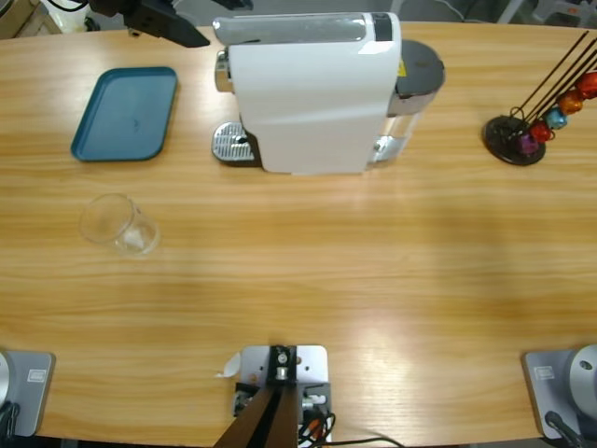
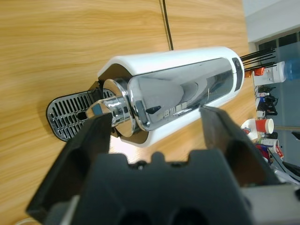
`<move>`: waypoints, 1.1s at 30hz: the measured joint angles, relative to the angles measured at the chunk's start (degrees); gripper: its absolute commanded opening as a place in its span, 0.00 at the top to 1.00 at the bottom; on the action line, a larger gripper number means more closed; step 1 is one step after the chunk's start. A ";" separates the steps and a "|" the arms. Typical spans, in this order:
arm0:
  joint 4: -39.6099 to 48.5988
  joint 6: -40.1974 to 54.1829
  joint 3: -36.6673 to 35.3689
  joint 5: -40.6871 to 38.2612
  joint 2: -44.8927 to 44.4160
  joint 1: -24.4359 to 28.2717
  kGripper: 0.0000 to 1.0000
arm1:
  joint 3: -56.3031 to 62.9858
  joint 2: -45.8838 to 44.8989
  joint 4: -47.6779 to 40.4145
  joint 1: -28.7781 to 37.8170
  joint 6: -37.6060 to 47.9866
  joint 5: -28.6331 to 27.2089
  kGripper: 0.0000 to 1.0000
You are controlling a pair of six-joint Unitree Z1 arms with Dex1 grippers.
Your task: Pour coffee
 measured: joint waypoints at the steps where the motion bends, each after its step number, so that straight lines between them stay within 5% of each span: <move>1: 0.00 0.00 0.00 0.00 0.00 0.00 0.28 | 0.00 0.00 0.00 0.00 0.00 0.00 0.00; 10: 0.00 0.00 0.00 0.00 0.00 0.00 0.55 | 0.00 0.00 0.00 0.00 0.00 0.00 0.00; 16: 0.00 0.00 0.00 0.00 0.00 0.00 0.59 | 0.00 0.00 0.00 0.00 0.00 0.00 0.00; 19: 0.00 0.00 0.00 0.00 0.00 0.00 0.79 | 0.00 0.00 0.00 0.00 0.00 0.00 0.00; 21: 0.00 0.00 0.00 0.00 0.00 0.00 1.00 | 0.00 0.00 0.00 0.00 0.00 0.00 0.00; 33: 0.00 -0.07 0.08 0.00 0.00 0.68 1.00 | 0.00 0.07 0.00 0.00 0.00 0.00 0.00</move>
